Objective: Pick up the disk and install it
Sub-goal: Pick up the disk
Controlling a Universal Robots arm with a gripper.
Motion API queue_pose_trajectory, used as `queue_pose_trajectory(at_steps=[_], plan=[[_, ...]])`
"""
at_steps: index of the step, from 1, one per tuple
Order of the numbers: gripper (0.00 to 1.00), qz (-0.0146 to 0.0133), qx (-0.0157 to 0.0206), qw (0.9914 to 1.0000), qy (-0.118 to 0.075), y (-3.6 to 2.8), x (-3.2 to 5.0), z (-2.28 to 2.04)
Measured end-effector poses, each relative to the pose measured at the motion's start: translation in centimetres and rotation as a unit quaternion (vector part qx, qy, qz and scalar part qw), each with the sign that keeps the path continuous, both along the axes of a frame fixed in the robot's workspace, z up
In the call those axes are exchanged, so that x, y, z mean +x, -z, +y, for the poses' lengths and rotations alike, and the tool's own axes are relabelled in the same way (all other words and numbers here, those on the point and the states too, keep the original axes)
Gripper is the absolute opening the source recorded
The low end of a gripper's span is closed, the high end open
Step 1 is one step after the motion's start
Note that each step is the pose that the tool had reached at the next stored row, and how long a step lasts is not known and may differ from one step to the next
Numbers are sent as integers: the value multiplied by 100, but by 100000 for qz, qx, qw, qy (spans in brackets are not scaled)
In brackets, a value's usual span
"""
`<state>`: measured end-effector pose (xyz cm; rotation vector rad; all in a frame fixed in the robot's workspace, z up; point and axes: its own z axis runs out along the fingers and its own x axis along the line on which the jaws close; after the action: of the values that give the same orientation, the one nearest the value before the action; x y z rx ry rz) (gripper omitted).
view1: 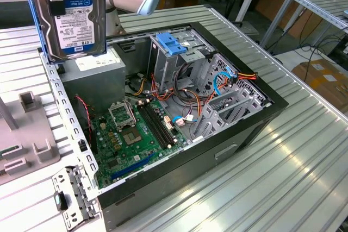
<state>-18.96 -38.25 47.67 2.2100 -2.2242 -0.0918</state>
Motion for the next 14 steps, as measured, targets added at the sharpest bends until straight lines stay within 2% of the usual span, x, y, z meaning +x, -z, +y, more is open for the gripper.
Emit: queue_pose_trajectory(at_steps=[5,14], plan=[[37,-2,1,100000,-2,1,8,-20],[37,-5,3,100000,-3,2,39,-89]])
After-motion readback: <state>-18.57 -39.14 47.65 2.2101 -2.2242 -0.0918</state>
